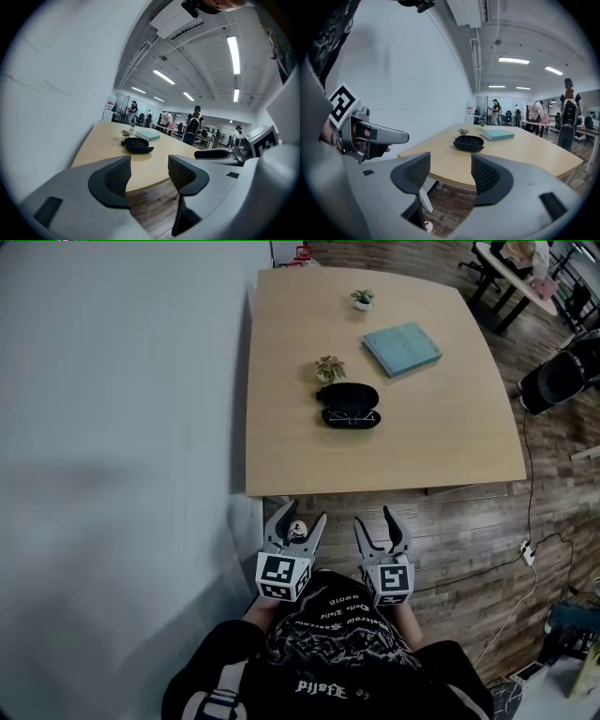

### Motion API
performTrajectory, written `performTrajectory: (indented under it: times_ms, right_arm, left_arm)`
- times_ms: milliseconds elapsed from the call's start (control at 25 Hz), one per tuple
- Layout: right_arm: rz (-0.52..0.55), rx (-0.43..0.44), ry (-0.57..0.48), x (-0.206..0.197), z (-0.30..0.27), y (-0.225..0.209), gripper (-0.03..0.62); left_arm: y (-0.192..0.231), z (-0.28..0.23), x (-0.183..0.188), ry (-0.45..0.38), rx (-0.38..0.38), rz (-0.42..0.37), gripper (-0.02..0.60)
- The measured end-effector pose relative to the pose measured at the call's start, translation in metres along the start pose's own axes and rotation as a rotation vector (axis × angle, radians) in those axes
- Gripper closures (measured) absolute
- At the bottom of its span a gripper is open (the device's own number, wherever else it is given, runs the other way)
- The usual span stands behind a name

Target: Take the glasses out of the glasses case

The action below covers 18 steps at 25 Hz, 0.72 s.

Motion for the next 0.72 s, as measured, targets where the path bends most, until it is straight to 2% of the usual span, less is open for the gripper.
performTrajectory:
  times_ms: [360,560,720]
  right_arm:
    - [0.041,0.009,0.007,0.028,-0.062,0.015,0.311]
    - [0.028,0.013,-0.003,0.043,-0.082,0.024,0.312]
    - [0.016,0.003,-0.017,0.051,-0.089,0.028,0.312]
  left_arm:
    - [0.056,-0.044,0.022,-0.008,-0.027,0.013,0.327]
    - [0.074,-0.061,0.045,-0.017,-0.036,-0.044,0.328]
    - [0.085,-0.065,0.051,-0.008,-0.04,-0.05,0.327]
Point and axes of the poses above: the fingertips, and each gripper's own axes: z backward along the fingers, y to its left, x out of its top, the point moved 10 cm from there along z, backward along the fingers, and after that the axes turned 6 degrees about -z, right-handed, at the moved point
